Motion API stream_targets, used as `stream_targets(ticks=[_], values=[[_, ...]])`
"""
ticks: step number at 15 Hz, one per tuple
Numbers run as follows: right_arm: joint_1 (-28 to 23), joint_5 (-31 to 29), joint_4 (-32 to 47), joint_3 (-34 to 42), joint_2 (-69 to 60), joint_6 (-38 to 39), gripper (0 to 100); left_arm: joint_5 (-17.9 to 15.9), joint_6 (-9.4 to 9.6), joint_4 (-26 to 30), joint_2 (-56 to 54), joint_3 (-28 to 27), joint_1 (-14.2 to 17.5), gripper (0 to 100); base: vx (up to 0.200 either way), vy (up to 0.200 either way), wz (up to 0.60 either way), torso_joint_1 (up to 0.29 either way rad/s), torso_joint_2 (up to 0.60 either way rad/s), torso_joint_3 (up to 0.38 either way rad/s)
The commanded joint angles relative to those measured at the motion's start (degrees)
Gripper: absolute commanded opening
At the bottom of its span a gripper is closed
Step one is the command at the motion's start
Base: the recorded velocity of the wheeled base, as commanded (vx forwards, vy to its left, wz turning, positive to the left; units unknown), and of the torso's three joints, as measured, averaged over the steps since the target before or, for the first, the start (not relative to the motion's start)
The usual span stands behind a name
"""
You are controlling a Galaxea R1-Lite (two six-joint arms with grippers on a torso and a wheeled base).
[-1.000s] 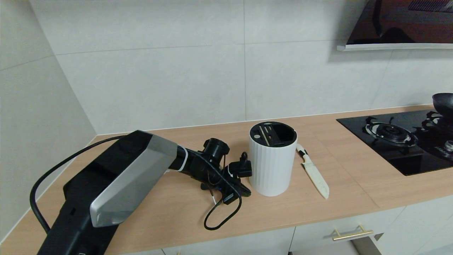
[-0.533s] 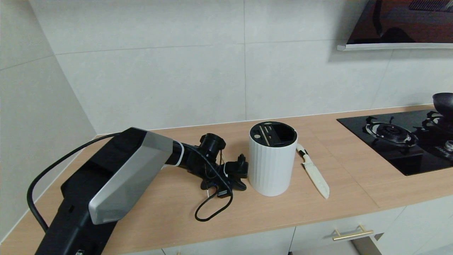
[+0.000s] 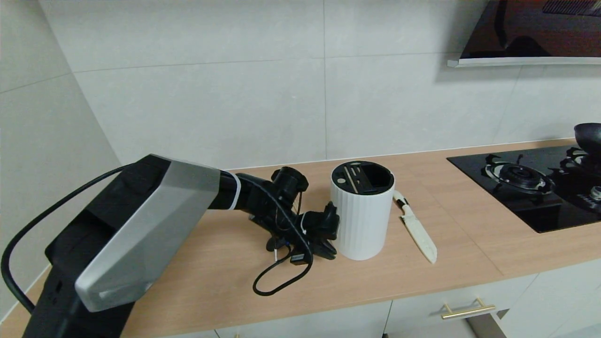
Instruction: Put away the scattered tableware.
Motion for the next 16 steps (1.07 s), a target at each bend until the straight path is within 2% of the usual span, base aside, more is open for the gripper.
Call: stream_targets(ticks=[1,2,4,6,7,8,9,10,11,13,16], values=[[0.0,0.0,-0.1,0.0,0.1,0.0,100,-0.1,-0.1,0.3,-3.0,0.0,-0.5,100,0.0,0.0,0.0,0.0,0.0,0.0],[0.0,0.0,-0.1,0.0,0.1,0.0,100,-0.2,1.13,-0.4,-2.8,-0.6,0.4,100,0.0,0.0,0.0,0.0,0.0,0.0],[0.0,0.0,-0.1,0.0,0.1,0.0,100,0.3,8.25,-0.2,-1.1,-2.1,3.2,100,0.0,0.0,0.0,0.0,0.0,0.0],[0.0,0.0,-0.1,0.0,0.1,0.0,100,0.5,10.8,2.0,1.0,-5.0,4.6,100,0.0,0.0,0.0,0.0,0.0,0.0],[0.0,0.0,-0.1,0.0,0.1,0.0,100,1.0,11.33,3.6,3.6,-10.1,5.5,100,0.0,0.0,0.0,0.0,0.0,0.0],[0.0,0.0,-0.1,0.0,0.0,0.0,100,1.4,11.41,4.2,4.8,-12.1,5.7,100,0.0,0.0,0.0,0.0,0.0,0.0],[0.0,0.0,-0.1,0.0,0.0,0.0,100,2.1,10.36,6.4,6.9,-15.2,5.9,100,0.0,0.0,0.0,0.0,0.0,0.0],[0.0,0.0,-0.1,0.0,0.1,0.0,100,2.2,8.95,5.3,7.8,-15.2,6.0,100,0.0,0.0,0.0,0.0,0.0,0.0],[0.0,0.0,-0.1,0.0,0.0,0.0,100,2.6,8.51,3.3,7.8,-15.2,6.1,100,0.0,0.0,0.0,0.0,0.0,0.0],[0.0,0.0,0.0,0.0,0.1,0.0,100,5.2,8.87,1.0,8.1,-15.2,6.8,100,0.0,0.0,0.0,0.0,0.0,0.0],[0.0,0.0,-0.1,0.0,0.1,0.0,100,5.0,8.78,1.4,6.2,-15.2,6.5,100,0.0,0.0,0.0,0.0,0.0,0.0]])
